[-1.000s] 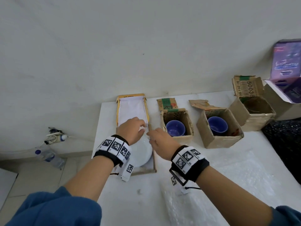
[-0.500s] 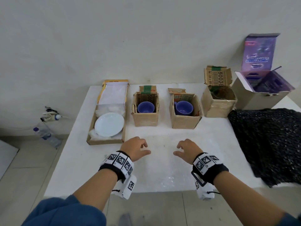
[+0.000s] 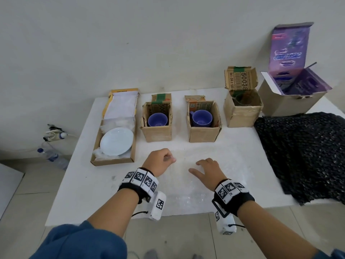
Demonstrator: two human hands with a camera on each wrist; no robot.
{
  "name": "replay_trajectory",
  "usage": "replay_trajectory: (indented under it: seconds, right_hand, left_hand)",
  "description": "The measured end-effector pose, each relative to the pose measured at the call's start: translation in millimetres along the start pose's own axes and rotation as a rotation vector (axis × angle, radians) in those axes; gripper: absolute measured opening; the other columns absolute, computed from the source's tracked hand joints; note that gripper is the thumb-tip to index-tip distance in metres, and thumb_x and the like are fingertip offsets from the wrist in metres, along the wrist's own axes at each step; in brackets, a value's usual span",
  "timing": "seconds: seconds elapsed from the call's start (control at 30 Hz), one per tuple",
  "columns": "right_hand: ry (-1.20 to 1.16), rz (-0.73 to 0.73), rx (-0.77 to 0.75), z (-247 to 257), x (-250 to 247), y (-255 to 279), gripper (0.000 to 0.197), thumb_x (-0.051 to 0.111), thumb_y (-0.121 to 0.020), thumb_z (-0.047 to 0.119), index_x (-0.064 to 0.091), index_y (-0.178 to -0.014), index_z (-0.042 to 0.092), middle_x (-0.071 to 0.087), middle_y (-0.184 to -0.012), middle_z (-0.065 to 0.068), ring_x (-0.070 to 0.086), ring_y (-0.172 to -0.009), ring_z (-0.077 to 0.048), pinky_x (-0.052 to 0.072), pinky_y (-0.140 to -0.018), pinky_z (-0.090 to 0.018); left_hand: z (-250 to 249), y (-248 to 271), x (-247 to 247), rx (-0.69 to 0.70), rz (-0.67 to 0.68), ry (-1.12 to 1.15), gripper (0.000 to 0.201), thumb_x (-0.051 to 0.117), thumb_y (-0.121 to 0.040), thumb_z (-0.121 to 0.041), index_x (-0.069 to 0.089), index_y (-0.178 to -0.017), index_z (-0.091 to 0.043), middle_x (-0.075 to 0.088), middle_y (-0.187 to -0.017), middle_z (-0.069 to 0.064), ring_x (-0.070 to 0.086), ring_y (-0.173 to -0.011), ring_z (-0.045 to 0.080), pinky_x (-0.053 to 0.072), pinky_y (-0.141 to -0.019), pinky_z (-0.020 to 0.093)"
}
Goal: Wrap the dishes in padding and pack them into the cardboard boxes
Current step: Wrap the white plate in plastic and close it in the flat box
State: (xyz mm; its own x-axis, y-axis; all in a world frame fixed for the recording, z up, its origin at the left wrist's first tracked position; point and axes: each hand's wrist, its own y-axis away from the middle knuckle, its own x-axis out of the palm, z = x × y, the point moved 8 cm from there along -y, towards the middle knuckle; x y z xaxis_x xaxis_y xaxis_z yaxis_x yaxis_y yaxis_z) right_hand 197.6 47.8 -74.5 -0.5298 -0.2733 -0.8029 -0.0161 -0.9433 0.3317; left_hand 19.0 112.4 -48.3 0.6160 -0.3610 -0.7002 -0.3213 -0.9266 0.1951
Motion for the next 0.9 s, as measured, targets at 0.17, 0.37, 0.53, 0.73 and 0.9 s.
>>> replay_trajectory:
  seconds: [0.17,0.37,0.53,0.73,0.9]
  right_hand:
    - [-0.390,0.033,0.040,2,-32,7,0.080,0.056,-0.076,0.067,0.034,-0.140,0.026,0.047,-0.134,-0.003,0.045,-0.125,-0.022,0.039,-0.101,-0.033]
    - [-0.570,0.017,-0.075,5,-79,5,0.025,0.067,-0.086,0.023,0.056,-0.108,0.018,0.069,-0.100,-0.009,0.067,-0.081,-0.019,0.054,-0.066,-0.030]
    - [-0.552,-0.047,-0.244,25,-126,11,0.020,0.064,-0.086,0.006,0.058,-0.101,0.018,0.070,-0.092,-0.005,0.069,-0.075,-0.016,0.056,-0.070,-0.030]
    - [-0.466,-0.238,-0.342,54,-163,11,0.028,0.072,-0.078,0.008,0.054,-0.095,0.022,0.065,-0.089,0.000,0.064,-0.086,-0.023,0.053,-0.080,-0.031]
    - [-0.153,-0.337,-0.505,109,-165,8,0.017,0.068,-0.083,0.019,0.059,-0.097,0.022,0.058,-0.100,0.008,0.055,-0.097,-0.010,0.042,-0.088,-0.023]
  left_hand:
    - [-52,-5,3,0.051,0.106,0.437,0.007,0.060,-0.091,-0.019,0.057,-0.085,-0.016,0.066,-0.075,-0.004,0.060,-0.065,0.005,0.047,-0.067,0.022]
    - [-103,-14,7,0.167,0.080,0.468,0.009,0.062,-0.089,-0.017,0.057,-0.083,-0.021,0.062,-0.104,-0.002,0.058,-0.099,0.009,0.045,-0.093,0.027]
    - [-110,-19,2,0.226,0.100,0.415,0.013,0.064,-0.087,-0.028,0.053,-0.085,-0.023,0.062,-0.103,0.001,0.057,-0.101,0.014,0.042,-0.090,0.034]
    - [-110,-8,-28,0.191,0.027,0.528,0.032,0.071,-0.082,-0.015,0.045,-0.098,-0.024,0.066,-0.073,0.000,0.064,-0.064,0.009,0.047,-0.058,0.019]
    - [-89,1,-63,0.165,-0.018,0.653,0.042,0.069,-0.083,-0.010,0.044,-0.117,-0.018,0.068,-0.090,0.013,0.067,-0.070,0.012,0.055,-0.067,0.024]
